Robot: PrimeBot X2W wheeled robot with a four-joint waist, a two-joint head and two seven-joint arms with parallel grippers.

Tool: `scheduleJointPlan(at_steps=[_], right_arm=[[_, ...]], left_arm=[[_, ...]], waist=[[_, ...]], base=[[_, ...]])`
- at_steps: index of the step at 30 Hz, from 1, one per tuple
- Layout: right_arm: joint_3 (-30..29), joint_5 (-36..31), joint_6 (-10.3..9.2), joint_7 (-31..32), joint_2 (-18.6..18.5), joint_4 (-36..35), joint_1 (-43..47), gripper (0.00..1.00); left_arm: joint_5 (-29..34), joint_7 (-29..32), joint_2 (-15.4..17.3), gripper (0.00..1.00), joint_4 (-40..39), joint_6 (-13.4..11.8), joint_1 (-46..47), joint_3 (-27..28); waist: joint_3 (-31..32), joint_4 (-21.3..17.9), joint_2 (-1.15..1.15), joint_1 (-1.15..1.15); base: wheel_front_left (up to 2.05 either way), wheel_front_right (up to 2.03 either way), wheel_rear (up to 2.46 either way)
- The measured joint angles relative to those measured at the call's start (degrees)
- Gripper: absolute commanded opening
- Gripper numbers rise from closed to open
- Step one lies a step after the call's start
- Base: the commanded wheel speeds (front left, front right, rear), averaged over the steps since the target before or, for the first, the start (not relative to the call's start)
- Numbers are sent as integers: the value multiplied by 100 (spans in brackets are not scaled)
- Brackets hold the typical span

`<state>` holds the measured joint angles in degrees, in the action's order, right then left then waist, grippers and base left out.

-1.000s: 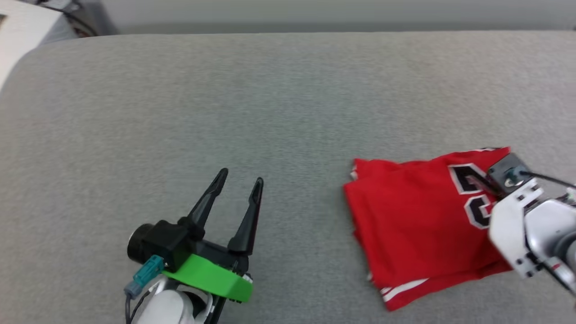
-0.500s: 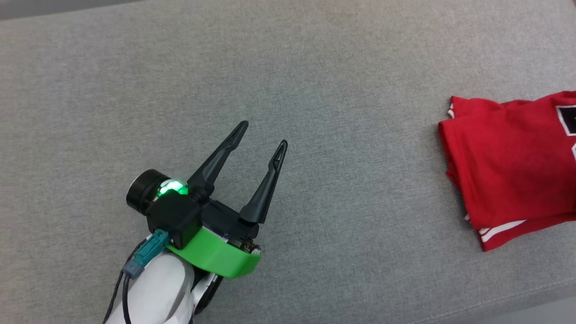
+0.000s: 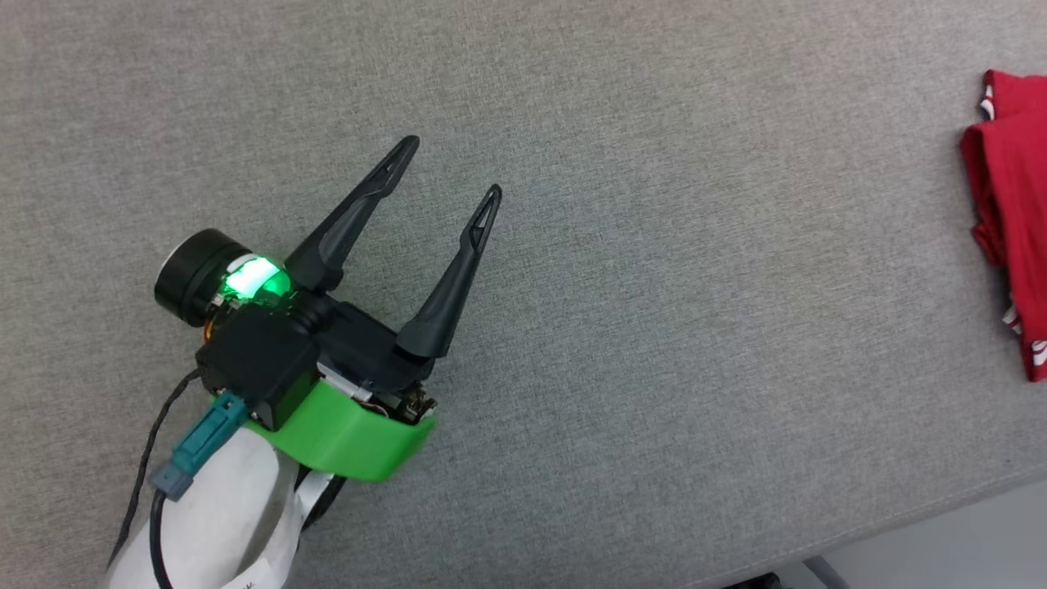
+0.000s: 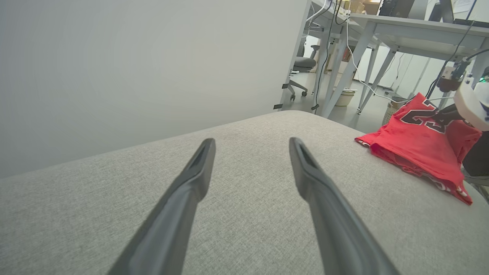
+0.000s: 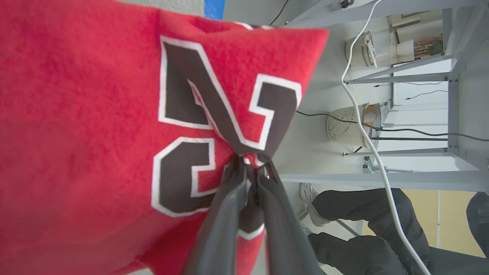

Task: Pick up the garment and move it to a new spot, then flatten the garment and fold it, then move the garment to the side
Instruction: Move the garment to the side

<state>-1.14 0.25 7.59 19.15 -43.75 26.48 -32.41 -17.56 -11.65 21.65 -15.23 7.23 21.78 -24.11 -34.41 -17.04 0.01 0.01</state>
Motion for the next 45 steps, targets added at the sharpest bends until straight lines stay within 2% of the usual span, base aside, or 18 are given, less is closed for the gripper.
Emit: scheduleJointPlan(at_steps=[9, 17, 18, 19, 30, 34, 40, 45], right_arm=[[-259, -326, 0, -587, 172, 1015, -757, 0], [-365, -579, 0, -945, 367, 1833, -1126, 0], [-414, -609, 0, -990, 367, 1907, -1171, 97], [-471, -641, 0, -1044, 368, 1983, -1212, 100], [-556, -1063, 0, -1604, 358, 2324, -1352, 100], [-433, -832, -1, -1903, 644, 2078, -1407, 100], [104, -120, -1, -2197, 1317, 900, -1128, 100], [189, 651, -2, -2232, 1770, -342, -367, 100]], left_arm=[[12, 241, 216, 100, -483, -116, 22, 208], [10, 235, 252, 100, -489, -142, 22, 205], [10, 224, 247, 100, -460, -142, 22, 193], [7, 208, 238, 100, -425, -142, 22, 179], [-248, -180, -14, 100, 199, -151, -40, 178], [-358, -269, -202, 100, 526, -200, -261, 322], [-481, -303, -569, 100, 761, -249, -752, 801], [-453, -302, -786, 100, 1078, -282, -1244, 1107]], waist=[[-529, 3, 0, 0], [-627, 39, 0, 0], [-601, 44, 0, 0], [-569, 51, 0, 0], [43, 166, 0, -1], [419, 239, 0, -1], [1086, 391, 0, -1], [1648, 577, 0, -1]], base=[[0, 0, 0], [0, 0, 0], [0, 0, 0], [0, 0, 0], [0, 0, 0], [0, 0, 0], [0, 0, 0], [0, 0, 0]])
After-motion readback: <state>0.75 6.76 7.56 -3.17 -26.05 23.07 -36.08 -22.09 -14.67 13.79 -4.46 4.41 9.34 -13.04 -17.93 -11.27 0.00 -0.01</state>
